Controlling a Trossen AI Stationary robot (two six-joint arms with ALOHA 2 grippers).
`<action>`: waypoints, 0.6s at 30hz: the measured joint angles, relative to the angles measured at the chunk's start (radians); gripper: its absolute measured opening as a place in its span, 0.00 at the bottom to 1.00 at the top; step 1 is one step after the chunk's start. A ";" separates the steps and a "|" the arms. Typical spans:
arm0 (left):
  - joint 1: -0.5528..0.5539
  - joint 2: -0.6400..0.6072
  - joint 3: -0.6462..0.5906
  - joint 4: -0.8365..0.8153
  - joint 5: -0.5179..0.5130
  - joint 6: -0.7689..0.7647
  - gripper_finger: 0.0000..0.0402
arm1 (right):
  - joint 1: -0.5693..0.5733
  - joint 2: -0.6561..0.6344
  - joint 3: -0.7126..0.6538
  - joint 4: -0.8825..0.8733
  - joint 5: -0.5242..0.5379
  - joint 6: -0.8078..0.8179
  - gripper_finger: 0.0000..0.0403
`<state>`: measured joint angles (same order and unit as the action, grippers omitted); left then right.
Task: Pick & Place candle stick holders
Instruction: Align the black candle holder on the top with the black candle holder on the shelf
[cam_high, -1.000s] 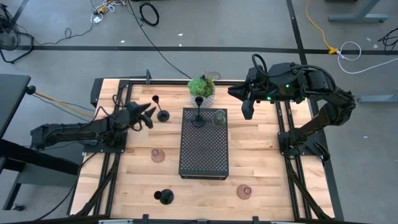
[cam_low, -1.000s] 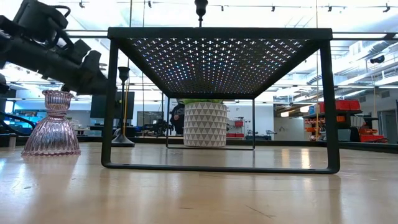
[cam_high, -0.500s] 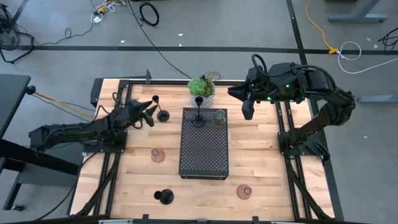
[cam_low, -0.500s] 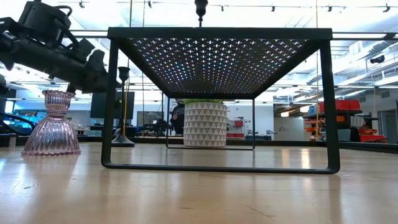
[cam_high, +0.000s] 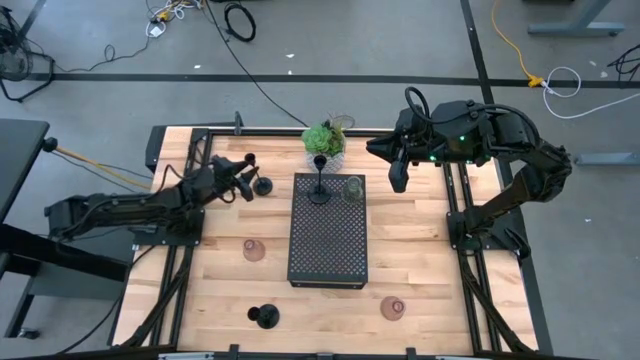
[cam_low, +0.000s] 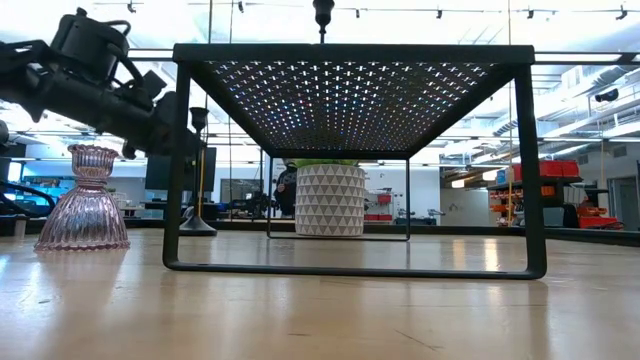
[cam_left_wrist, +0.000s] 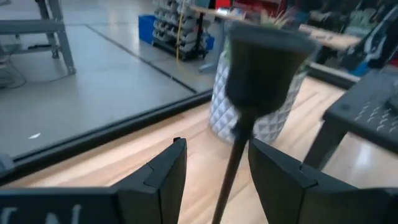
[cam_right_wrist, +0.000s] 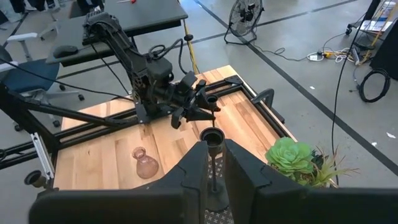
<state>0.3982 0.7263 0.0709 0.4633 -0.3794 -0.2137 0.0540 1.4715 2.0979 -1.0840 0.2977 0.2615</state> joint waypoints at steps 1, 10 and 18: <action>0.003 0.010 0.000 -0.002 0.001 -0.002 0.42 | 0.000 0.000 0.000 0.000 0.000 0.000 0.12; 0.005 0.046 0.000 0.025 0.015 -0.007 0.04 | 0.000 0.000 0.000 0.000 0.000 -0.006 0.12; 0.004 0.046 0.027 0.061 0.038 -0.036 0.03 | 0.000 0.001 0.000 0.000 0.001 -0.016 0.12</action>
<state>0.4021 0.7723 0.0977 0.5243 -0.3416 -0.2494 0.0540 1.4723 2.0979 -1.0843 0.2985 0.2451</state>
